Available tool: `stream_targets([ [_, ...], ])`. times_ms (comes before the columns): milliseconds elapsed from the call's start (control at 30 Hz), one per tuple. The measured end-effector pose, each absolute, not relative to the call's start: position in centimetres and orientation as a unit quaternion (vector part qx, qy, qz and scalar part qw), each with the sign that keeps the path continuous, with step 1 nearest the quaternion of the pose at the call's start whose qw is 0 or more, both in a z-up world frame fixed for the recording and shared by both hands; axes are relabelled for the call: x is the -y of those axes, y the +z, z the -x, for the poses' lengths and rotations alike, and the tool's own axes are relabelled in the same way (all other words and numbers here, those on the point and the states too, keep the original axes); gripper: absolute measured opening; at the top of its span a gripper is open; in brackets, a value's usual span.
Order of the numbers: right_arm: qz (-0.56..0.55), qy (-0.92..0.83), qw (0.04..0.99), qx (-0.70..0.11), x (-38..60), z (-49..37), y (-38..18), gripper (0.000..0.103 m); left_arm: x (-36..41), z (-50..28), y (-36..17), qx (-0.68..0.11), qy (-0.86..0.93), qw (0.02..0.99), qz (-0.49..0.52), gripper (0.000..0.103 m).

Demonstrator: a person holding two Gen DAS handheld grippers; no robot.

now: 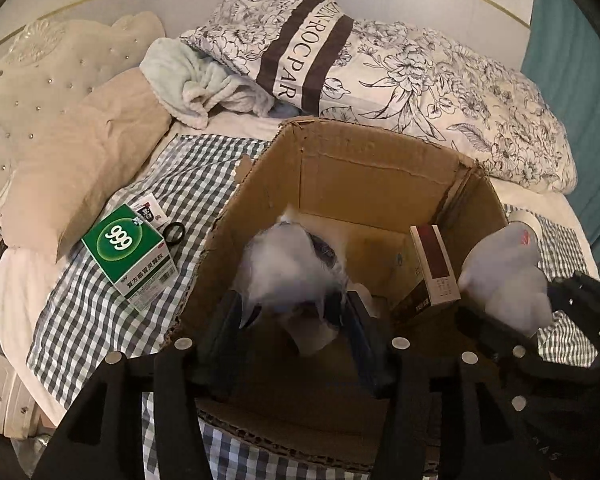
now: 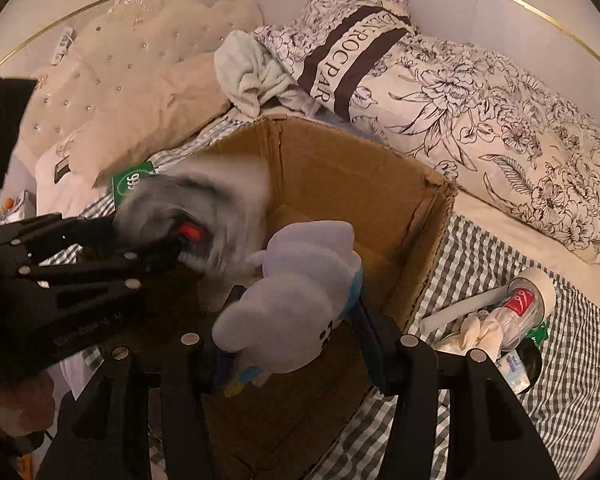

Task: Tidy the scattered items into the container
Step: 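Open both tools to drop the tissue pack and plush toy into the box, then withdraw both tools from the box toward the items on the gingham sheet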

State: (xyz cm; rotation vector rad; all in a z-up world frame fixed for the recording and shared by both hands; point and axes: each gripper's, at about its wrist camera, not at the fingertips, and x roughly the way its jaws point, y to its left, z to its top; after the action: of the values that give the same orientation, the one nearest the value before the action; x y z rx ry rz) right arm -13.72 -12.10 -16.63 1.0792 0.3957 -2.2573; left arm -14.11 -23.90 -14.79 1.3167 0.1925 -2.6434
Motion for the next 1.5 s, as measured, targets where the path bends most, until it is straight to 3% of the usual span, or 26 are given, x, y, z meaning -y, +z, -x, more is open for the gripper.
stream_targets([
  [467,-0.386,-0.866,0.284,-0.146,10.8,12.2,-15.0,0.06,23.9,12.3,-11.9,-0.071,-0.899,0.098,-0.42,0.061],
  [600,-0.375,-0.875,0.275,-0.134,9.6,11.5,-13.7,0.062,23.2,11.6,-10.7,-0.067,-0.905,0.097,-0.409,0.068],
  [800,-0.356,-0.89,0.262,-0.114,7.4,10.3,-11.6,0.065,22.1,10.4,-8.9,-0.061,-0.912,0.095,-0.394,0.069],
  [1300,-0.312,-0.918,0.233,-0.077,1.1,6.6,-7.2,0.077,17.9,7.0,-5.0,-0.05,-0.93,0.081,-0.356,0.096],
  [1500,-0.299,-0.926,0.221,-0.067,-1.2,5.1,-6.0,0.084,16.2,5.9,-4.1,-0.045,-0.934,0.076,-0.346,0.101],
])
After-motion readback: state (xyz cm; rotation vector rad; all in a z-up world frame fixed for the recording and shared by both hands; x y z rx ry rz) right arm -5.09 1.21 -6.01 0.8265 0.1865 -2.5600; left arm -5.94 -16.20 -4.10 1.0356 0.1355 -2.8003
